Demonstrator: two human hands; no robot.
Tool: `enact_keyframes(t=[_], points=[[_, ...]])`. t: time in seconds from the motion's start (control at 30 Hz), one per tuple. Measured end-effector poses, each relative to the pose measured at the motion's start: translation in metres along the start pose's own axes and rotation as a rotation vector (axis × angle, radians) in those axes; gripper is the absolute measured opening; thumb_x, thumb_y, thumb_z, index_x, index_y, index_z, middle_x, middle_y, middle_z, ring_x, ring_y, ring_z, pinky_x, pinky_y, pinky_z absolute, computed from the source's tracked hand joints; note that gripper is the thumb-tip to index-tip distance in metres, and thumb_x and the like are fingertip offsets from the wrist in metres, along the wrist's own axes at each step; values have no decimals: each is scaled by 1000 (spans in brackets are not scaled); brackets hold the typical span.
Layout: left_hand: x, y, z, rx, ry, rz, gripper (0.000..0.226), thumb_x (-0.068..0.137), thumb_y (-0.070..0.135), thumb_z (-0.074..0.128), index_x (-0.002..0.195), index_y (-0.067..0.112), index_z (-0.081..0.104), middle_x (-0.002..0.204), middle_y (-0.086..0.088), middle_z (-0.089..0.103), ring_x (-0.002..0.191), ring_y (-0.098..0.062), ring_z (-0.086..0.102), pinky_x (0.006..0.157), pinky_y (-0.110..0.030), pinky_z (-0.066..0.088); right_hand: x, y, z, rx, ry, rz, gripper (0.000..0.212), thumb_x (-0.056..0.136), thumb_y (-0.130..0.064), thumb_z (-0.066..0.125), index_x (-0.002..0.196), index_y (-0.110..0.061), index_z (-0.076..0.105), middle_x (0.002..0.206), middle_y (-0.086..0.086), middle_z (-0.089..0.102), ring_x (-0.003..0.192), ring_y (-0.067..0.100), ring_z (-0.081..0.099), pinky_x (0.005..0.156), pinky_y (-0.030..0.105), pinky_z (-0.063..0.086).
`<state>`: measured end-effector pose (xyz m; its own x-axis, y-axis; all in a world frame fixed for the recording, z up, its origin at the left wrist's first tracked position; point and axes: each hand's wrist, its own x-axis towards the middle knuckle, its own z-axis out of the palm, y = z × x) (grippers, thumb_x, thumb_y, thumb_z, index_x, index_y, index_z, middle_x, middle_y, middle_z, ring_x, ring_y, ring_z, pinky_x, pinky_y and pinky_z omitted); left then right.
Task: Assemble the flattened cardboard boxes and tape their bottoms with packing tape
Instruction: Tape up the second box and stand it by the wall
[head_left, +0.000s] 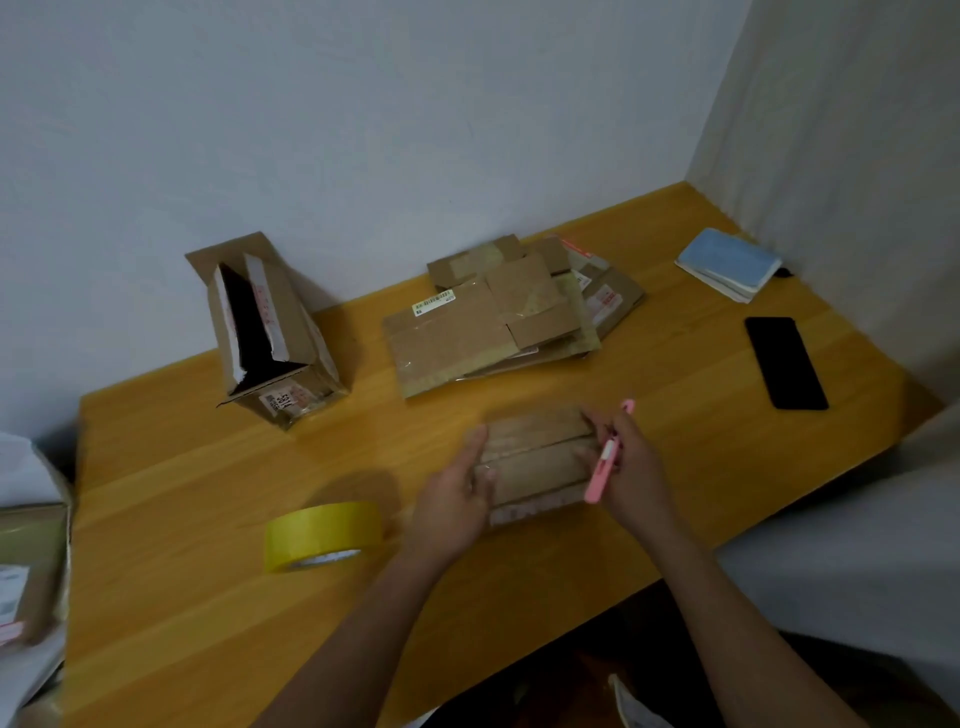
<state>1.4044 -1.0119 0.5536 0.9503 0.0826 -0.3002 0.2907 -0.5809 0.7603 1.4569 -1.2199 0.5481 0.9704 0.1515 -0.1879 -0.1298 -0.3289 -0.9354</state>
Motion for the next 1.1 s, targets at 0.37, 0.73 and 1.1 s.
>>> enact_keyframes(t=[0.37, 0.73, 1.1], points=[[1, -30, 24, -364, 137, -102, 56, 80, 19, 77, 131, 32, 58, 135, 6, 56, 109, -17, 62, 71, -40, 61, -1, 33, 4, -17, 17, -18, 52, 94, 4, 54, 106, -46, 55, 114, 15, 60, 108, 8, 59, 86, 17, 51], [3, -19, 14, -1, 165, -36, 57, 77, 37, 78, 131, 24, 60, 129, 6, 61, 116, -8, 56, 97, -32, 50, -6, 35, 8, -189, 25, -27, 42, 101, -13, 50, 137, -35, 48, 87, 5, 65, 64, 16, 59, 58, 38, 50], [-8, -6, -13, 144, 91, 81, 49, 90, 40, 64, 137, 37, 50, 136, 3, 31, 95, -14, 59, 86, -30, 51, -5, 7, 7, -390, 117, -213, 50, 92, -2, 60, 138, -17, 47, 117, 7, 58, 99, 18, 57, 77, 36, 54]])
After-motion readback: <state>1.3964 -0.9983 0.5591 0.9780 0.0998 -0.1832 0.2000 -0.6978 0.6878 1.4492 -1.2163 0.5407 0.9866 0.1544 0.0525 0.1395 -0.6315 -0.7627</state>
